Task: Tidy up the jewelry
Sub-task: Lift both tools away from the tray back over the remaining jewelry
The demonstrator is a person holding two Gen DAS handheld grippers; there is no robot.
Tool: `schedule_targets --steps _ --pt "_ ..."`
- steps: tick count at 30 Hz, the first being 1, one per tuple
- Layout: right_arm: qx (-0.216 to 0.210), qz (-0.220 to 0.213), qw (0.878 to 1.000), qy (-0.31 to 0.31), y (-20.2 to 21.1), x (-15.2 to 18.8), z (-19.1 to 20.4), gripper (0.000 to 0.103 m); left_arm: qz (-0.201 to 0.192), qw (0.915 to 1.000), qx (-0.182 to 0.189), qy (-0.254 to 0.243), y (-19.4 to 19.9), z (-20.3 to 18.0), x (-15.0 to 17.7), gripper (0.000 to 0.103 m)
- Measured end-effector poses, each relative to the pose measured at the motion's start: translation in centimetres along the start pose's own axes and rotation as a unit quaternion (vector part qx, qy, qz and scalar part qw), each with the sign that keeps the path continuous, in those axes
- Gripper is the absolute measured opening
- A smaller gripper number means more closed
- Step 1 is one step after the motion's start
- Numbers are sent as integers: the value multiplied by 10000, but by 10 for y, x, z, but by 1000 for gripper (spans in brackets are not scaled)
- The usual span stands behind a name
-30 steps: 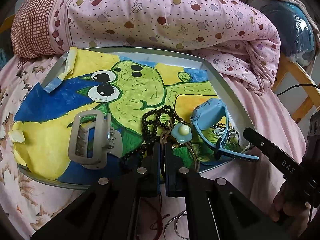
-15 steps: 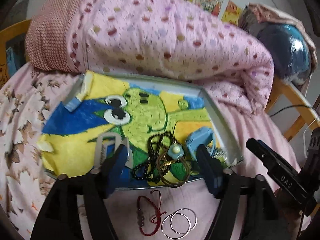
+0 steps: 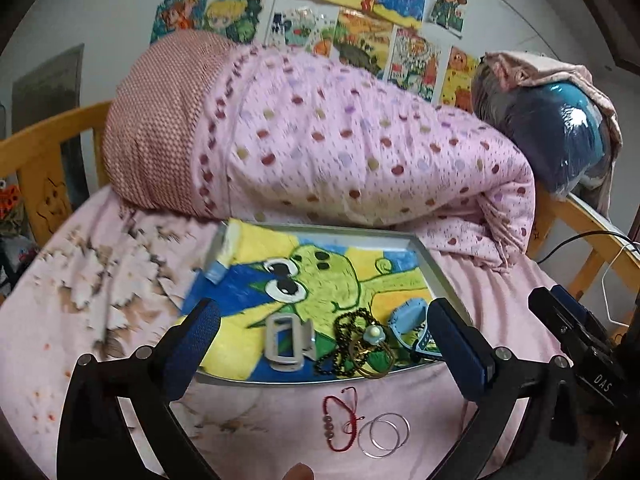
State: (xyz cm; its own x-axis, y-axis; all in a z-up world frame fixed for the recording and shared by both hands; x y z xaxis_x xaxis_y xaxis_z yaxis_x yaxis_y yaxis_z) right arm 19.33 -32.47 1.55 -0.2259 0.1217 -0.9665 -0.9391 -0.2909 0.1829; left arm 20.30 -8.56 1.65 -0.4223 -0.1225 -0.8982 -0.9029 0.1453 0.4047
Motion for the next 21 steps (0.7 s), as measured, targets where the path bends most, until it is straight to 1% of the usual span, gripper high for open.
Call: schedule_targets --steps 5,10,17,21 --pt "79 -226 9997 96 22 -8 8 103 -236 9997 -34 -66 24 6 -7 101" --pt "136 -333 9990 270 48 -12 17 103 -444 9990 -20 -68 48 14 -10 101" --pt "142 -161 9990 388 86 -2 32 103 -770 9969 -11 -141 88 22 -1 101" --pt "91 18 9992 377 99 4 40 103 -730 9971 48 -209 105 24 13 101"
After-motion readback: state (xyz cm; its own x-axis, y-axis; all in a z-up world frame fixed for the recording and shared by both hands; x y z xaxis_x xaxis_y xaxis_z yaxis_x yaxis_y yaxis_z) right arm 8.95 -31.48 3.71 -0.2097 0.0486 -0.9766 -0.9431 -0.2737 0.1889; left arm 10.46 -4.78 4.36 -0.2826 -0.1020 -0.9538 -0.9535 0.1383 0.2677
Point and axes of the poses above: each gripper's, at about its wrist camera, not at the fingertips, and y roughly against the way its jaws point, z to its left, x to its underside, the point moved 1 cm from there along -y, roughly the way its jaws point, and after that the axes turned 8 degrees about -z, right-handed, at the moved point
